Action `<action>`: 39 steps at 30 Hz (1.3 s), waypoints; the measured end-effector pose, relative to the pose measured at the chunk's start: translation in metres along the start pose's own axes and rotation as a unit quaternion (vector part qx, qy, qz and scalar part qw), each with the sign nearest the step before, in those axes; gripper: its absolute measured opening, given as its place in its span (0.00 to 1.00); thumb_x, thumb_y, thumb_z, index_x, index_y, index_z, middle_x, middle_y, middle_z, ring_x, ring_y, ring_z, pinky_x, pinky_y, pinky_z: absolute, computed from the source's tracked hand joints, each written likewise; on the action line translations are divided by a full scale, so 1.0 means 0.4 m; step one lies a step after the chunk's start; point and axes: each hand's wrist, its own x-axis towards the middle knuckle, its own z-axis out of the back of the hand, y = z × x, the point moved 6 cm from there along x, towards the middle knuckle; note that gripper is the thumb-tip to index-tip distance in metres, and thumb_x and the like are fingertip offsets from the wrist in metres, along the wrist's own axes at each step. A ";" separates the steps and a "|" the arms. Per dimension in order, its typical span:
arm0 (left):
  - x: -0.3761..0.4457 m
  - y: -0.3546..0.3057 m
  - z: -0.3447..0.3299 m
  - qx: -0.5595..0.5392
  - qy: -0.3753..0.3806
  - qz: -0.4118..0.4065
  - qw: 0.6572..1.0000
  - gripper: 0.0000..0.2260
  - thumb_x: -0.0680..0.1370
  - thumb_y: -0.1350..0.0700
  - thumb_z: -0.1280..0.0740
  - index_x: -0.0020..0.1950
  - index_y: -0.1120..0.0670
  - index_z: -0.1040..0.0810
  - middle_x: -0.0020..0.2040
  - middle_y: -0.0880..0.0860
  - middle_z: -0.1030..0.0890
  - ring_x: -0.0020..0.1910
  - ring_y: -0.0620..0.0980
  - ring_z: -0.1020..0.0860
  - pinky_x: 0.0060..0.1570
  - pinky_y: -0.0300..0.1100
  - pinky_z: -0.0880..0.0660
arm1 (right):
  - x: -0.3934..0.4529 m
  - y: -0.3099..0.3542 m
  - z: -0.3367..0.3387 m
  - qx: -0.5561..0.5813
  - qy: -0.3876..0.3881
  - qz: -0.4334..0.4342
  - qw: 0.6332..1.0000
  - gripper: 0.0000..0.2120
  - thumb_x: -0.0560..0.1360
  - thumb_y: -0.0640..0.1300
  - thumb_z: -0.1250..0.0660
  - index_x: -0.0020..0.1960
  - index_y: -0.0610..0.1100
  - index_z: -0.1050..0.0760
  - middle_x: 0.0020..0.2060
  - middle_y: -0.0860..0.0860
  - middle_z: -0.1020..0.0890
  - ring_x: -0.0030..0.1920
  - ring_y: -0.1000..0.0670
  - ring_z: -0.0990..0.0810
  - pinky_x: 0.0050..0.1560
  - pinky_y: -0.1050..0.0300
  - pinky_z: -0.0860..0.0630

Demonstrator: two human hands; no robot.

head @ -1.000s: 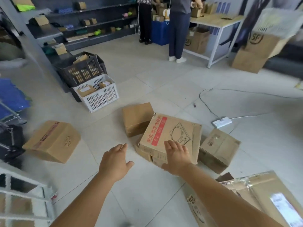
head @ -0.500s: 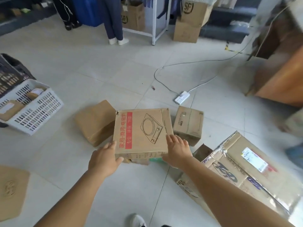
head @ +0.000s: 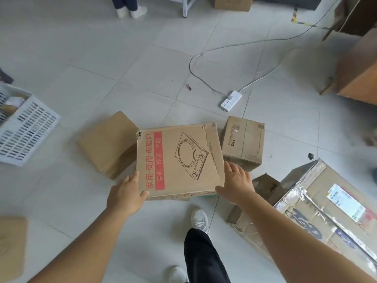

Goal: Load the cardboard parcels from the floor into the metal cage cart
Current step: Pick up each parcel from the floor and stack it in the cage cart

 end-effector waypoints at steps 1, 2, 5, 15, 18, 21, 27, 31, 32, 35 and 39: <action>0.034 0.002 -0.004 0.000 0.003 0.009 1.000 0.34 0.78 0.44 0.36 0.79 0.52 0.47 0.72 0.52 0.32 0.69 0.54 0.31 0.64 0.50 0.30 | 0.041 -0.003 -0.007 0.001 0.006 -0.003 1.000 0.42 0.74 0.55 0.32 0.79 0.44 0.51 0.77 0.49 0.42 0.78 0.46 0.47 0.76 0.48 0.48; 0.068 0.004 -0.007 0.000 0.007 0.018 1.000 0.34 0.78 0.44 0.36 0.79 0.52 0.48 0.72 0.52 0.32 0.69 0.54 0.31 0.64 0.50 0.30 | 0.081 -0.007 -0.014 0.002 0.012 -0.008 1.000 0.43 0.74 0.56 0.32 0.79 0.45 0.52 0.77 0.49 0.43 0.78 0.46 0.48 0.76 0.48 0.49; 0.166 0.007 -0.020 -0.014 0.020 0.042 0.999 0.34 0.78 0.44 0.36 0.79 0.52 0.47 0.73 0.52 0.32 0.69 0.54 0.32 0.64 0.50 0.30 | 0.199 -0.024 -0.035 0.002 0.032 -0.025 0.999 0.44 0.75 0.57 0.33 0.80 0.45 0.54 0.78 0.48 0.45 0.78 0.46 0.48 0.76 0.48 0.49; 0.482 0.052 -0.178 -0.083 0.063 0.085 0.991 0.30 0.77 0.45 0.34 0.75 0.52 0.41 0.68 0.53 0.28 0.64 0.55 0.27 0.60 0.53 0.26 | 0.513 -0.094 -0.191 0.007 0.093 -0.078 0.993 0.45 0.73 0.60 0.31 0.79 0.46 0.51 0.77 0.47 0.40 0.75 0.43 0.40 0.73 0.45 0.40; 0.571 0.075 -0.253 -0.117 0.066 0.095 0.986 0.31 0.75 0.44 0.33 0.74 0.49 0.39 0.63 0.51 0.26 0.59 0.54 0.24 0.55 0.54 0.23 | 0.593 -0.106 -0.255 0.019 0.099 -0.096 0.990 0.46 0.73 0.59 0.31 0.79 0.44 0.52 0.77 0.45 0.41 0.75 0.41 0.40 0.73 0.44 0.40; 0.638 0.095 -0.319 -0.124 0.070 0.116 0.983 0.36 0.74 0.45 0.31 0.76 0.53 0.43 0.68 0.54 0.30 0.63 0.55 0.26 0.58 0.54 0.25 | 0.652 -0.122 -0.319 0.027 0.108 -0.119 0.987 0.48 0.73 0.59 0.30 0.79 0.41 0.54 0.77 0.43 0.42 0.76 0.40 0.42 0.74 0.44 0.41; 0.729 0.144 -0.429 -0.207 0.049 0.168 0.963 0.38 0.69 0.52 0.24 0.71 0.56 0.43 0.66 0.56 0.33 0.61 0.58 0.26 0.55 0.54 0.25 | 0.726 -0.164 -0.427 0.072 0.088 -0.177 0.978 0.55 0.68 0.57 0.24 0.78 0.39 0.56 0.74 0.39 0.40 0.72 0.37 0.36 0.68 0.42 0.34; 0.754 0.181 -0.466 -0.265 0.048 0.189 0.944 0.38 0.68 0.55 0.22 0.70 0.53 0.43 0.61 0.55 0.29 0.57 0.58 0.24 0.54 0.54 0.24 | 0.746 -0.181 -0.457 0.160 0.078 -0.214 0.960 0.60 0.65 0.53 0.21 0.78 0.45 0.63 0.72 0.38 0.39 0.68 0.35 0.32 0.64 0.41 0.30; 0.758 0.188 -0.472 -0.281 0.048 0.191 0.939 0.38 0.68 0.56 0.22 0.69 0.52 0.43 0.59 0.54 0.27 0.55 0.56 0.23 0.52 0.53 0.23 | 0.749 -0.186 -0.461 0.187 0.078 -0.221 0.954 0.60 0.65 0.51 0.20 0.78 0.47 0.63 0.72 0.37 0.38 0.68 0.35 0.32 0.64 0.41 0.31; 0.759 0.194 -0.484 -0.321 0.054 0.190 0.926 0.40 0.69 0.58 0.23 0.72 0.49 0.45 0.54 0.50 0.23 0.49 0.51 0.22 0.45 0.45 0.25 | 0.753 -0.196 -0.466 0.234 0.081 -0.225 0.942 0.60 0.65 0.47 0.19 0.79 0.48 0.61 0.71 0.38 0.38 0.68 0.36 0.33 0.67 0.43 0.33; 0.754 0.195 -0.471 -0.344 0.042 0.184 0.920 0.34 0.68 0.59 0.22 0.66 0.49 0.39 0.51 0.48 0.21 0.45 0.49 0.21 0.44 0.44 0.26 | 0.753 -0.197 -0.464 0.265 0.063 -0.219 0.937 0.56 0.63 0.46 0.18 0.77 0.48 0.54 0.70 0.40 0.37 0.68 0.37 0.33 0.68 0.41 0.33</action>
